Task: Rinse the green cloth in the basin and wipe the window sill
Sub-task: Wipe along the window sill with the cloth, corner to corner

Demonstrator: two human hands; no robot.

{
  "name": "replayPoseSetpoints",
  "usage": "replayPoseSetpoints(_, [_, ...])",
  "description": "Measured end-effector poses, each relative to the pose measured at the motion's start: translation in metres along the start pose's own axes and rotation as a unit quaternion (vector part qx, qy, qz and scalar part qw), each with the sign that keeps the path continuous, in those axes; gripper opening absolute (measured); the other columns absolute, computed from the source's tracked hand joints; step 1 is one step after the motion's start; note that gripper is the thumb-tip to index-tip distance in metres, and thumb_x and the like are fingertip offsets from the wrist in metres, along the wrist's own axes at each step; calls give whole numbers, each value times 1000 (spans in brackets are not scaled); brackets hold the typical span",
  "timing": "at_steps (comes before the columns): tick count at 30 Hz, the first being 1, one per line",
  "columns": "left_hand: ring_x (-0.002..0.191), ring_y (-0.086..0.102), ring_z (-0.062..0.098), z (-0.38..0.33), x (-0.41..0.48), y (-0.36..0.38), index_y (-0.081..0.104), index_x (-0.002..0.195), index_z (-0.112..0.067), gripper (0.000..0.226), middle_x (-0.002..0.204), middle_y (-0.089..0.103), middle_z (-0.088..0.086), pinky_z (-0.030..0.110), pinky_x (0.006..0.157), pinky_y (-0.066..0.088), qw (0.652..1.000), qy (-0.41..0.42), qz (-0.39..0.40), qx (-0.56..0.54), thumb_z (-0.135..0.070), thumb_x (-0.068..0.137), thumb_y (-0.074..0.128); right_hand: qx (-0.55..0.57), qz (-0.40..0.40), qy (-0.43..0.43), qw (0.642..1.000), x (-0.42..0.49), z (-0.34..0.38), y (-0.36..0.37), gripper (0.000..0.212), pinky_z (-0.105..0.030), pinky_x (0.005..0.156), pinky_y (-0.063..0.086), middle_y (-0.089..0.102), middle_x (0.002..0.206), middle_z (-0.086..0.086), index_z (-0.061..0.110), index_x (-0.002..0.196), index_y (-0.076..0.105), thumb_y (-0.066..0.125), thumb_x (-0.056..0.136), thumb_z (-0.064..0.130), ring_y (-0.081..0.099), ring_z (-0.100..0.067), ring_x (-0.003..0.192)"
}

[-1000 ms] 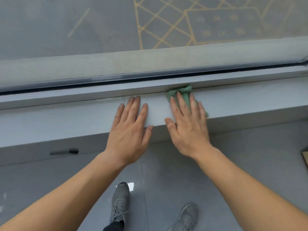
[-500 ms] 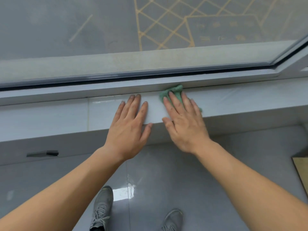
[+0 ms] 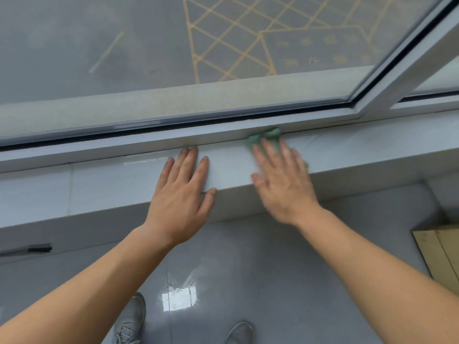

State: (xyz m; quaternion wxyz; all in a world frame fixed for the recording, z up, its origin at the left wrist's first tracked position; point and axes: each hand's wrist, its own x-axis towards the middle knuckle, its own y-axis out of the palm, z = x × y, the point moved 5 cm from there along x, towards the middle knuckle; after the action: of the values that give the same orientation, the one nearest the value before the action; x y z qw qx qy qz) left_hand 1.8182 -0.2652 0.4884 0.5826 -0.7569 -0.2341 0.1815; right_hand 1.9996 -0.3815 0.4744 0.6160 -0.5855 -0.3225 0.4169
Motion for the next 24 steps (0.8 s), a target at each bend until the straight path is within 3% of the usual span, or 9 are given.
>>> replayPoseSetpoints(3, [152,11,28,-4,2,1,28,151,-11,65,163,21,16,46,123,8,1000,-7,1,12,-46,97,30,17,-31,148,988,-7,-81,-13,65,-48,122,1,8,167,0,24,156,9,8,97,52,-2,-26,152])
replayPoseSetpoints(6, [152,12,29,-7,4,2,28,152,-11,66,163,21,16,46,123,8,1000,-13,5,22,-46,96,30,26,-57,219,974,-6,-79,-15,69,-51,121,3,9,166,-4,20,156,12,10,96,54,0,-30,152])
replayPoseSetpoints(10, [152,14,30,-26,13,4,30,152,-11,67,162,22,17,46,123,11,1000,-4,9,18,-49,96,30,25,-25,-7,999,-9,1,0,66,-50,121,1,10,166,-2,23,156,12,16,97,53,-1,-30,152])
replayPoseSetpoints(12, [152,14,30,-40,21,7,30,152,-11,67,163,22,16,46,123,11,1000,12,14,16,-50,96,30,22,-14,-55,998,-11,-15,-2,63,-49,122,3,11,166,2,26,156,13,16,99,52,0,-26,152])
replayPoseSetpoints(14, [151,14,30,-53,29,10,30,151,-13,67,163,22,16,45,123,11,1000,23,18,12,-50,96,29,20,-31,13,999,-11,-70,-8,63,-48,122,4,11,166,1,26,156,13,13,98,52,2,-25,152])
replayPoseSetpoints(17, [152,12,30,-74,41,16,30,151,-13,65,163,21,15,44,123,8,999,40,26,10,-49,97,29,47,-52,199,977,-17,-172,-22,67,-49,122,2,12,166,-3,21,156,16,9,97,51,1,-27,152])
replayPoseSetpoints(20, [152,10,29,-94,53,22,28,152,-14,65,164,19,15,43,124,5,998,54,31,13,-48,97,30,54,-56,269,960,-15,-184,-26,69,-51,122,1,12,166,-6,19,156,15,11,96,52,0,-31,152])
replayPoseSetpoints(22, [152,10,30,-108,61,25,28,152,-13,65,164,19,16,45,123,6,998,56,33,14,-48,97,30,48,-54,172,983,-11,-140,-22,67,-51,121,2,14,166,-6,18,155,17,16,96,50,3,-32,152])
replayPoseSetpoints(24, [151,14,32,-119,67,27,30,152,-12,66,162,21,17,48,123,8,998,50,32,16,-48,96,30,35,-30,9,999,-19,-93,-13,64,-49,122,4,15,166,-2,22,156,18,21,97,47,4,-29,152])
